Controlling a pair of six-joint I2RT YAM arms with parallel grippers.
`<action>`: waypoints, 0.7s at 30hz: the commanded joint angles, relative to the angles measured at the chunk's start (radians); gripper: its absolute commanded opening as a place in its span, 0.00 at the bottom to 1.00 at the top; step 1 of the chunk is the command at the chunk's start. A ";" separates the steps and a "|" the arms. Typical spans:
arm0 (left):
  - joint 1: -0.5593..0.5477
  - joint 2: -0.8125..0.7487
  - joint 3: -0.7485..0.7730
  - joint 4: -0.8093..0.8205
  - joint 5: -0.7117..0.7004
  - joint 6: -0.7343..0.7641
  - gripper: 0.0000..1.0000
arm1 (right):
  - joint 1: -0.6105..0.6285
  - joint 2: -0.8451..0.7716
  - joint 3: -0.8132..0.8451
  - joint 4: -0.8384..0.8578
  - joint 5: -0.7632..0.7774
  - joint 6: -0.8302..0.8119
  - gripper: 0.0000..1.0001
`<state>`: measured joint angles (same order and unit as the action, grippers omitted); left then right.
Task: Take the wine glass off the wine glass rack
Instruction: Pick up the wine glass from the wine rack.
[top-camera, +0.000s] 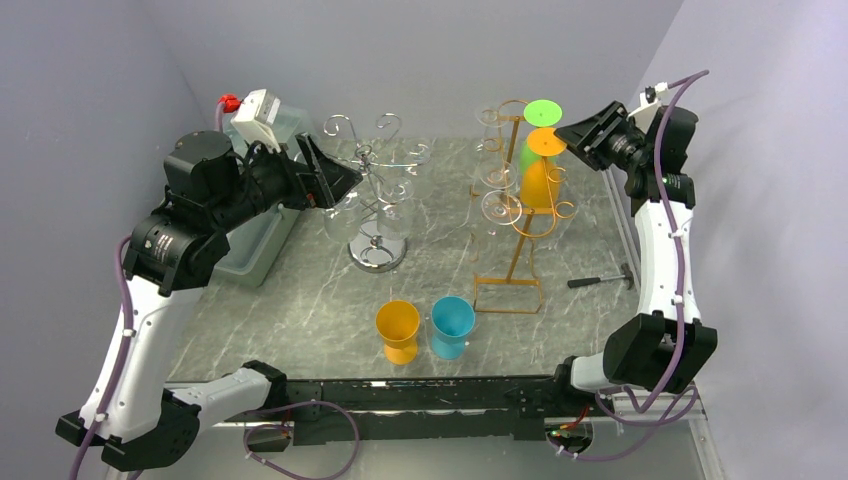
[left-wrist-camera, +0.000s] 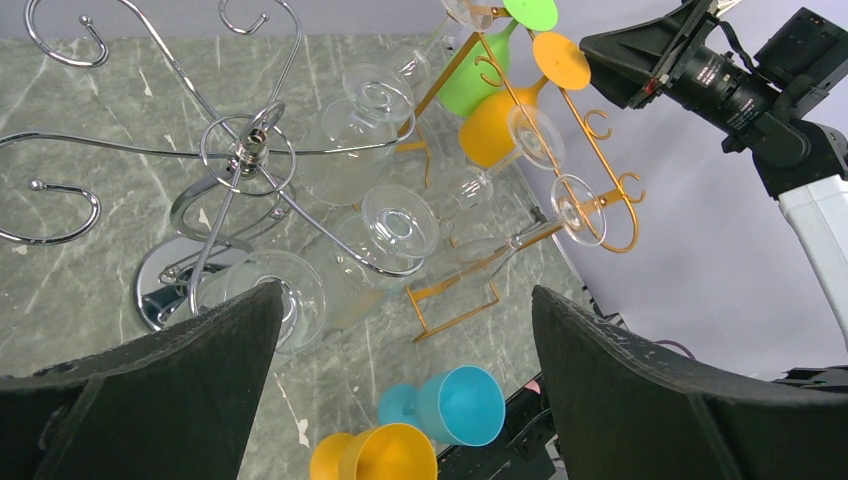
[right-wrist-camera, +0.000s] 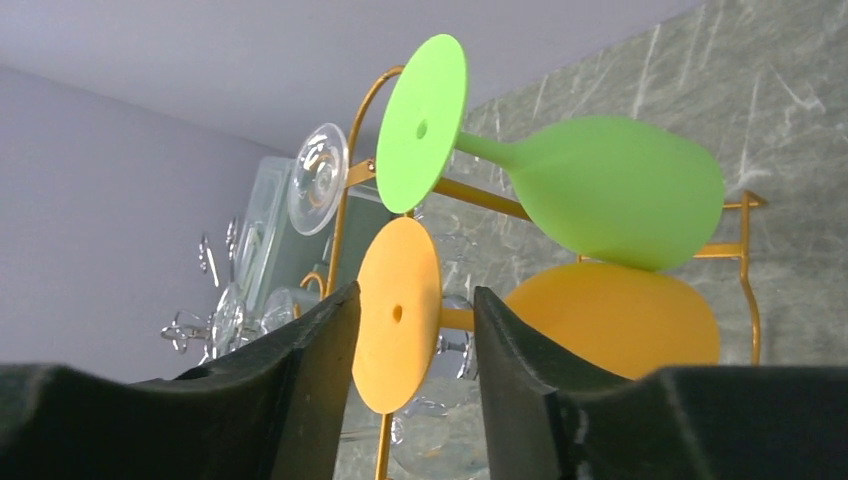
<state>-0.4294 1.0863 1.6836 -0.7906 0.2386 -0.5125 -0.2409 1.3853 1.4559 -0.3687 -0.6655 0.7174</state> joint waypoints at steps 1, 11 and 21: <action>0.003 -0.012 0.004 0.037 0.014 0.003 0.99 | -0.006 -0.026 -0.014 0.101 -0.045 0.036 0.44; 0.003 -0.011 -0.001 0.040 0.023 -0.003 0.99 | -0.011 -0.030 -0.028 0.089 -0.053 0.048 0.32; 0.003 -0.008 0.000 0.045 0.032 -0.011 0.99 | -0.024 -0.039 -0.052 0.106 -0.066 0.093 0.16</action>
<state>-0.4294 1.0863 1.6814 -0.7898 0.2481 -0.5171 -0.2543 1.3853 1.4174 -0.3241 -0.7082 0.7731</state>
